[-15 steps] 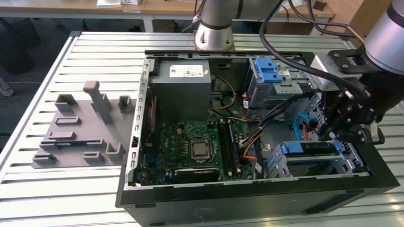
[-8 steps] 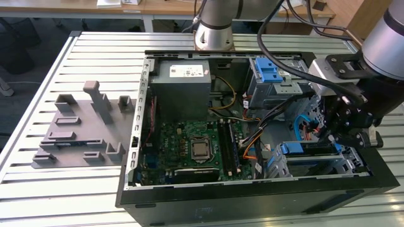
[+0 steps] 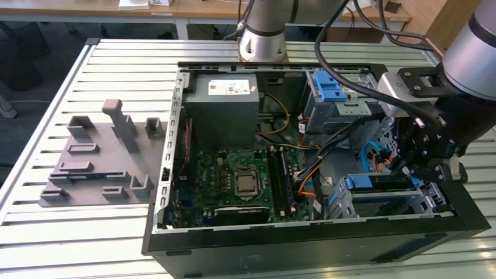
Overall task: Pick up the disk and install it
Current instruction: 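Insert the first disk wire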
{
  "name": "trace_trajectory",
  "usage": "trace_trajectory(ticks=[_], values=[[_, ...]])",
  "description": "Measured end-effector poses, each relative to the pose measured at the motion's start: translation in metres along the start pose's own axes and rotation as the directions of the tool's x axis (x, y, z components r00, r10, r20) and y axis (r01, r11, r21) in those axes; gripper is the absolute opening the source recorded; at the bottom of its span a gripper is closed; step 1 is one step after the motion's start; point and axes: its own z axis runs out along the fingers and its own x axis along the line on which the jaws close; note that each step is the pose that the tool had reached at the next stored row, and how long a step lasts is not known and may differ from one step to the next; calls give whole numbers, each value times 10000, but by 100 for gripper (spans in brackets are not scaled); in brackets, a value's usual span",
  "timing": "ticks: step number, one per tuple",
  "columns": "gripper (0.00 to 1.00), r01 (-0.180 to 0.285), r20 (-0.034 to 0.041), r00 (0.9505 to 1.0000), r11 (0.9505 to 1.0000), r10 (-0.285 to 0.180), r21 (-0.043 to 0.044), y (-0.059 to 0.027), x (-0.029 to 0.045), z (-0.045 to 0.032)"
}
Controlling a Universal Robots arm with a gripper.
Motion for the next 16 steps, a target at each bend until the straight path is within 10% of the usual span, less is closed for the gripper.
trace_trajectory(ticks=[16], values=[[16, -45, -2, 10000, 10000, 45, 0, 15, 5, 27]])
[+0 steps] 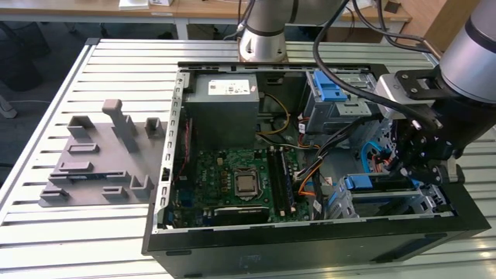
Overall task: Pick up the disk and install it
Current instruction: 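Insert the first disk wire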
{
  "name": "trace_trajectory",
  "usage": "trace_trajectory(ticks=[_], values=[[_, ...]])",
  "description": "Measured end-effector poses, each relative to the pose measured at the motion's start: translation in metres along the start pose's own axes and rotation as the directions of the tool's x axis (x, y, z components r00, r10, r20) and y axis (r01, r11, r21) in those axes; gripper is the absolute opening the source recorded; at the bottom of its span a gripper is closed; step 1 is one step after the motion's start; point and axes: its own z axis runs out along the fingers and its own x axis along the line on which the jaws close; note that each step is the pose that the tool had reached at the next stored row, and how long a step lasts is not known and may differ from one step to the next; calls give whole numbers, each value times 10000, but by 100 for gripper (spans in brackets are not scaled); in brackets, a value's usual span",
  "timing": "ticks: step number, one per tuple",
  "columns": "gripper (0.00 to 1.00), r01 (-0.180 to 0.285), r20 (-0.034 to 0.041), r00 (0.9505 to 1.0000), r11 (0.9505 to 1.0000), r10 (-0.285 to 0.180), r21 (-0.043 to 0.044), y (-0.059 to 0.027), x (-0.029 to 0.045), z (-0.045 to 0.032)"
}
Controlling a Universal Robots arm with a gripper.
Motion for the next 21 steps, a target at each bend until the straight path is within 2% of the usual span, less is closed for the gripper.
trace_trajectory(ticks=[10, 14, 17, 21], values=[[16, -20, -1, 10000, 10000, 20, 1, 14, 2, 8], [16, -22, -2, 10000, 10000, 22, 0, 12, 1, -32], [16, -33, 3, 10000, 10000, 33, -1, 10, 6, -35], [16, -72, 57, 10000, 10000, 72, -3, 7, 32, -33]])
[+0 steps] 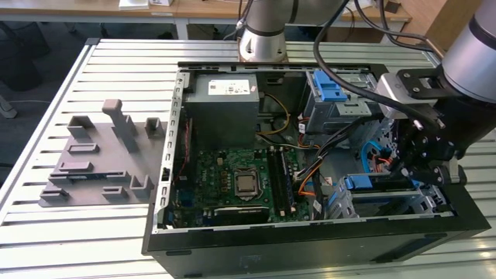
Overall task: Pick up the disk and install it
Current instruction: 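Insert the first disk wire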
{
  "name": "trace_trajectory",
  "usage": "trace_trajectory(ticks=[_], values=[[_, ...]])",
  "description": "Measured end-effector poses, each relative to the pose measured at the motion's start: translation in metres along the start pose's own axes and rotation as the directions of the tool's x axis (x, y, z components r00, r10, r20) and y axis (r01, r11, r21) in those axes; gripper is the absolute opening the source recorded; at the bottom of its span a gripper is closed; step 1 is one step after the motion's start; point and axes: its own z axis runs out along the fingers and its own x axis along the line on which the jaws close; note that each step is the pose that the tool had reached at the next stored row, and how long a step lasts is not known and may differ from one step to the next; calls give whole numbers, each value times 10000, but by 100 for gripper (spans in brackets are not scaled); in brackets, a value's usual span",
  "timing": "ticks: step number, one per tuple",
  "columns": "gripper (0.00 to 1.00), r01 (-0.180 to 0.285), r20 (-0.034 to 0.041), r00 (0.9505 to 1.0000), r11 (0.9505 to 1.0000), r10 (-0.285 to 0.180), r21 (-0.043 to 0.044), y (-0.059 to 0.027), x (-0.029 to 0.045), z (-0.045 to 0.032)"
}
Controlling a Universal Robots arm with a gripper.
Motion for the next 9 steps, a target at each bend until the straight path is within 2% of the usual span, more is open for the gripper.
trace_trajectory(ticks=[4, 9], values=[[16, -9, 30, 10000, 10000, 9, -1, 0, 2, 9], [16, -9, 29, 10000, 10000, 9, -2, 0, 3, 29]])
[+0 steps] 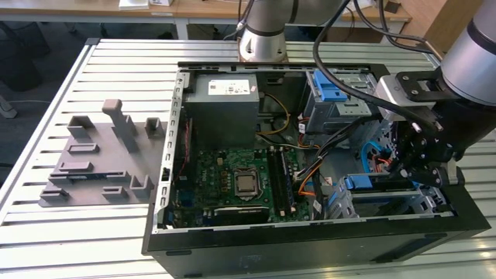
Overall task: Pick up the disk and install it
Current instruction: 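Insert the first disk wire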
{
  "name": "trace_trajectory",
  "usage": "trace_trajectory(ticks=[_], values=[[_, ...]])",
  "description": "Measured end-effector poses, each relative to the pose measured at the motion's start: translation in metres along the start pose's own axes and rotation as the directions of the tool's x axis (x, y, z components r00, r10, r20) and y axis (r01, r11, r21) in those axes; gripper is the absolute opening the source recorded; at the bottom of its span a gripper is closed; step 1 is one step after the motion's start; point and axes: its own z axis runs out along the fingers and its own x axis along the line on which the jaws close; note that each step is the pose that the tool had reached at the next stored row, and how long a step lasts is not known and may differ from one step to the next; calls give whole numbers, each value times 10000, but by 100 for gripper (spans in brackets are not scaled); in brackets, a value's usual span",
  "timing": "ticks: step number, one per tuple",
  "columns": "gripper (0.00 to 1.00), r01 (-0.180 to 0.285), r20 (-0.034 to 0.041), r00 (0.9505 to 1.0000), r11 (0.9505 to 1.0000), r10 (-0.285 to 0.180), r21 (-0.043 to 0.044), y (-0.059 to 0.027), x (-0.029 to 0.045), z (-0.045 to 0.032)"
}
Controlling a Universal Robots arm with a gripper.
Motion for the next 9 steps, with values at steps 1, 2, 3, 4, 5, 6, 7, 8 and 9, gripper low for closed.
trace_trajectory(ticks=[1, 2, 3, 4, 5, 6, 7, 8, 9], values=[[16, 1, 0, 10000, 10000, -1, 0, -2, 0, 2], [16, 0, 2, 10000, 10000, 0, -2, -3, 0, 6], [16, 0, 1, 10000, 10000, 0, -3, -5, 0, 7], [16, -1, 2, 10000, 10000, 1, -4, -5, 0, 9], [16, -1, 6, 10000, 10000, 1, -3, -5, 0, 12], [16, -1, 7, 10000, 10000, 1, -4, -6, 0, 14], [16, -1, 6, 10000, 10000, 1, -5, -6, 0, 15], [16, 0, 5, 10000, 10000, 0, -6, -7, 0, 16], [16, -1, 6, 10000, 10000, 1, -6, -7, 0, 19]])
